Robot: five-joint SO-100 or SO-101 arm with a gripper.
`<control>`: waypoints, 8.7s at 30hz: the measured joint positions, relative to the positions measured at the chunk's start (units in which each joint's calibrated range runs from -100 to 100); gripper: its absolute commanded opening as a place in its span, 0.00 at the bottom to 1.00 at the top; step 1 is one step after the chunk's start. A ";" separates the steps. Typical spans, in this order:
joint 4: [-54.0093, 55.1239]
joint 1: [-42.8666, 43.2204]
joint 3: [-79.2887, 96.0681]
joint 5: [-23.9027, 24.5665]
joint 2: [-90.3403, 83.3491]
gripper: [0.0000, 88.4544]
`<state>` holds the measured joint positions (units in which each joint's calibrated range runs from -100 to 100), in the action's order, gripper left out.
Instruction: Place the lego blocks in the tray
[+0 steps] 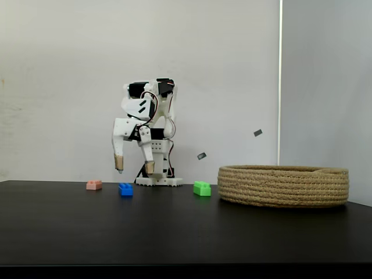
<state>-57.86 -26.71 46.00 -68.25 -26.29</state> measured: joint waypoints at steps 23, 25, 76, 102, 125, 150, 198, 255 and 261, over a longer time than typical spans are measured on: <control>4.22 -1.06 -13.52 -1.37 19.85 0.30; 4.47 -0.08 -13.52 -0.88 19.93 0.30; -4.47 8.06 -17.94 7.37 8.14 0.00; -9.26 38.68 -54.00 21.15 21.63 0.00; -19.24 48.21 -81.93 23.79 40.63 0.36; -16.24 35.99 -44.01 21.25 16.71 0.33; -0.97 37.95 1.41 23.74 -0.42 0.28; 1.95 37.46 -15.38 19.88 -5.51 0.00; 4.71 38.11 -27.75 20.90 7.55 0.00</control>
<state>-53.15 11.40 18.25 -47.35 -18.74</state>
